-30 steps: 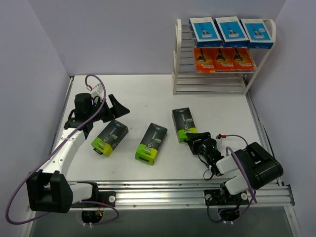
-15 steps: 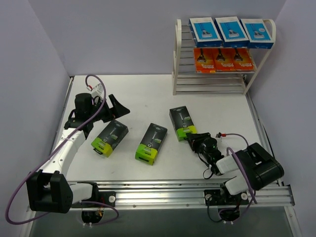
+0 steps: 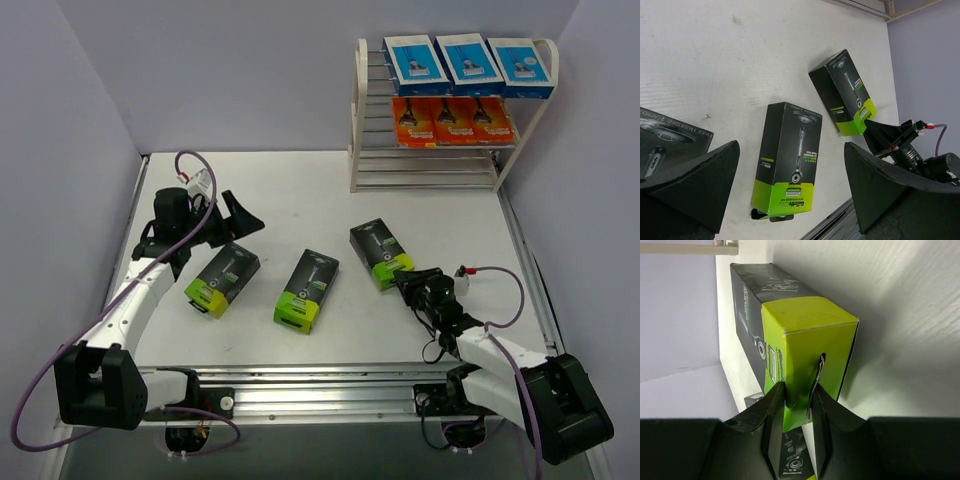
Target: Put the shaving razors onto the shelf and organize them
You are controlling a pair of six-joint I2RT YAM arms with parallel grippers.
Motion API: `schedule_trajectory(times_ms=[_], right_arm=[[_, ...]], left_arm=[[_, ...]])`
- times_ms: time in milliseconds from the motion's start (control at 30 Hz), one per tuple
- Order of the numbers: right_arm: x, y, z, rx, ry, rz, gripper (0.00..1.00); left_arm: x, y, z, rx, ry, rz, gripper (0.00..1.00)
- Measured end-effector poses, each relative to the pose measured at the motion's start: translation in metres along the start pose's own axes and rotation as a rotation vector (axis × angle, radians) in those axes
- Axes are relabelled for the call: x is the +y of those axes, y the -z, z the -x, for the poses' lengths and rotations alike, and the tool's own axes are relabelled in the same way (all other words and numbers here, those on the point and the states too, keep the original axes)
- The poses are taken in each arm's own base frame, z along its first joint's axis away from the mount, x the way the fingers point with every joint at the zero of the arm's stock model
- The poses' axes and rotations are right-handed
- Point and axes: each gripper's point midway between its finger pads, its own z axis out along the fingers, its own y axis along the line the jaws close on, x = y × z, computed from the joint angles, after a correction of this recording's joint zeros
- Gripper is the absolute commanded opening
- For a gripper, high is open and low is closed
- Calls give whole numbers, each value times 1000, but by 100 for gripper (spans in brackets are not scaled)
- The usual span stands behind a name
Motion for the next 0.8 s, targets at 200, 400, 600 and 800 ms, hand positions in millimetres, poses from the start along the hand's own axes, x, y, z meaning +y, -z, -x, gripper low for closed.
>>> schedule_trajectory(times_ms=[200, 400, 600, 800], right_arm=[[-5, -2, 9, -18, 12, -16, 0], [-3, -1, 26, -58, 17, -8, 0], [-8, 0, 43, -96, 39, -29, 0], [-16, 0, 66, -136, 52, -54, 0]], left_arm=[[-10, -5, 12, -12, 27, -7, 94], [-36, -16, 67, -90, 3, -38, 94], [-27, -40, 80, -93, 14, -31, 94], [-2, -54, 58, -29, 60, 8, 94]])
